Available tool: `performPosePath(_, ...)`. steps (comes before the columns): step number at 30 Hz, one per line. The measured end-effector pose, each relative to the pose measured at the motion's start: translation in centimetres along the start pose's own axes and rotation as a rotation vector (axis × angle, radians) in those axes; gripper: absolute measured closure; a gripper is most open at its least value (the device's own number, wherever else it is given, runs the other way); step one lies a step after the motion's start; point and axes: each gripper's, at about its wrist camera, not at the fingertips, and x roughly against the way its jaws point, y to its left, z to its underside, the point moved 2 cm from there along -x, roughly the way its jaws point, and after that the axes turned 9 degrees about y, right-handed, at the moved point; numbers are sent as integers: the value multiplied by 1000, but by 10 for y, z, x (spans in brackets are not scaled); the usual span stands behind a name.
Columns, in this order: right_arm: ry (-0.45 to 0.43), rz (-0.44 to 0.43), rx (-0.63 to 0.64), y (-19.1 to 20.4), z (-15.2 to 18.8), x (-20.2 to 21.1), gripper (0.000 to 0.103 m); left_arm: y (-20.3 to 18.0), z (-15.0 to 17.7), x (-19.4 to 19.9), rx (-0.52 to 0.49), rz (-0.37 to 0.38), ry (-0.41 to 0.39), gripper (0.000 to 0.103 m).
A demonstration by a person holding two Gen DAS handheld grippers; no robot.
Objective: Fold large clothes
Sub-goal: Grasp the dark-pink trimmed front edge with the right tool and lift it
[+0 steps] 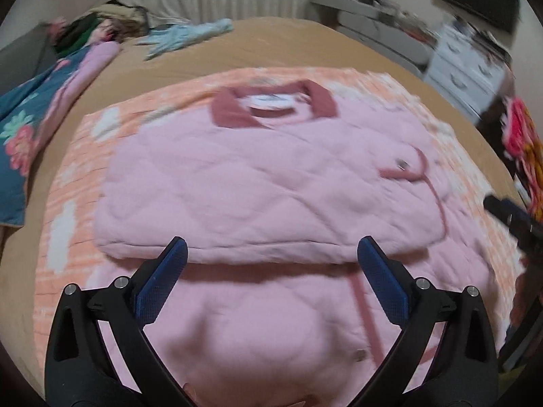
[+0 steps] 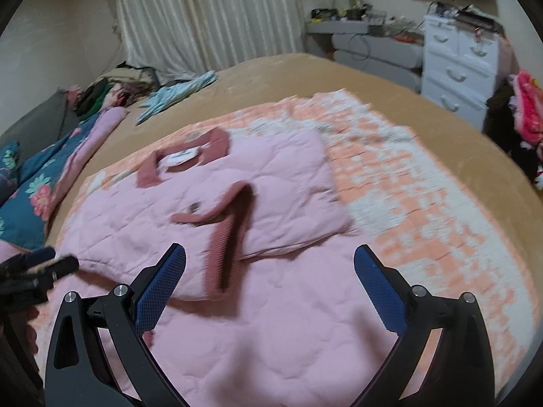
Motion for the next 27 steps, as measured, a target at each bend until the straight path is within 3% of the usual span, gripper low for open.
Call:
performPosePath(7,78,-57,10,29,6,-31,4,48,-2,4,86,-21,-7,9)
performPosePath(11,124,-125,-42,33,9,-48,4,69,-2,5,125,-18,-18,9)
performPosePath(20,167,-176,-108,36,7,-74,5,101,1,7,175,-21,-44,9)
performPosePath(21,170,-181,-116,37,8,-76,8,103,2,8,178,-30,-49,9)
performPosePath(22,176,-182,-120,37,7,-79,19,105,2,8,182,-37,-52,9)
performPosePath(26,195,-206,-136,37,8,-87,48,116,3,8,214,-37,-56,9)
performPosePath(27,184,-218,-125,38,8,-86,71,118,3,7,219,-37,-55,9)
